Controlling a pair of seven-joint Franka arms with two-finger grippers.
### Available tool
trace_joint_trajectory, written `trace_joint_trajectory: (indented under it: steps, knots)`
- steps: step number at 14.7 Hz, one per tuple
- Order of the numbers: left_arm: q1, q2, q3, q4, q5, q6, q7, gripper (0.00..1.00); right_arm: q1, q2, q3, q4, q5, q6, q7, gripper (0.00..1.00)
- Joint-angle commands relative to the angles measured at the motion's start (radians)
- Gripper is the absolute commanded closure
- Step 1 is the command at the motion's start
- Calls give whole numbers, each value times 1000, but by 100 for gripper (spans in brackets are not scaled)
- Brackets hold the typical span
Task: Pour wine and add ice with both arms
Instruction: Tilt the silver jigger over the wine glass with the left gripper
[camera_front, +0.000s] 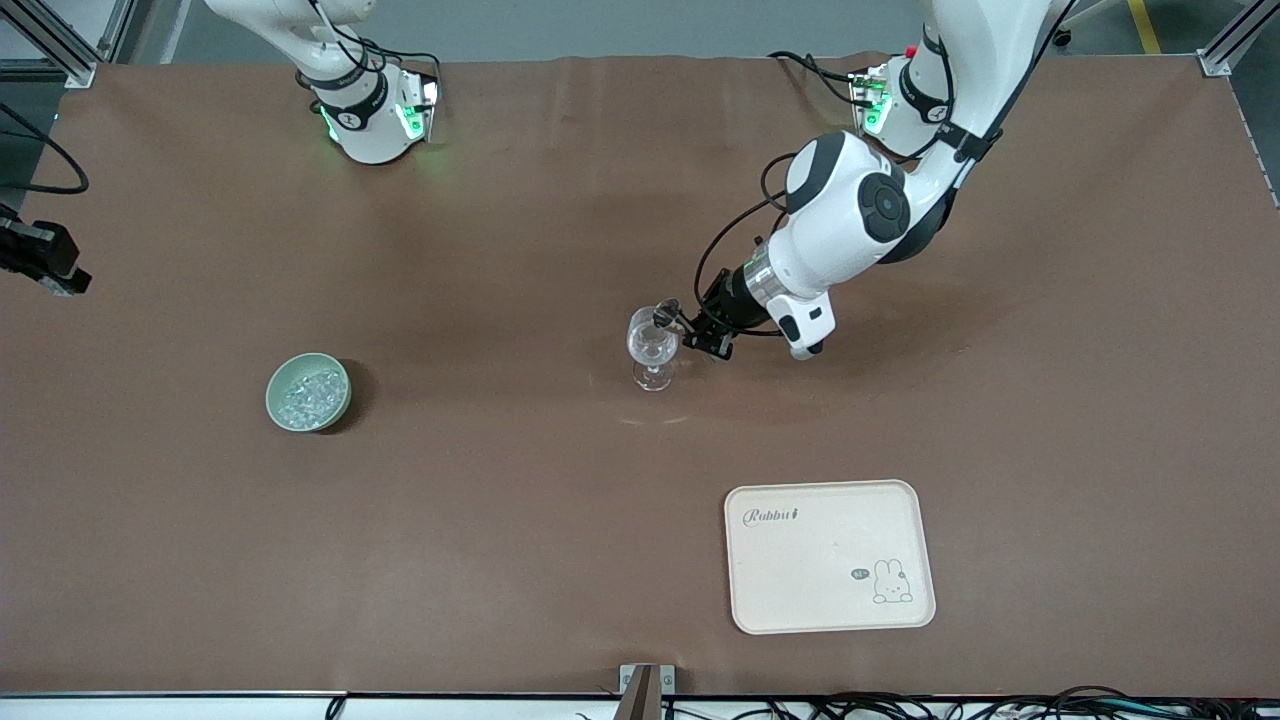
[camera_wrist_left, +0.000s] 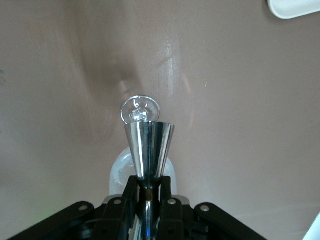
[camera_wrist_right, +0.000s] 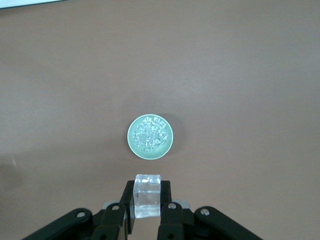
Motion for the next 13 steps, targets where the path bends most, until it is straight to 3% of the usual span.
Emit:
trace_joint_trajectory:
  steps: [1, 5, 13]
  knots:
    - [-3, 24, -7, 48, 74, -13, -68, 99, -10, -11, 9, -12, 13, 11, 16, 99]
    - [-3, 61, -8, 117, 191, -99, -157, 99, -10, -11, 9, -12, 13, 11, 16, 99]
    - [-6, 51, -11, 118, 235, -143, -165, 99, -10, -11, 9, -12, 13, 11, 16, 99]
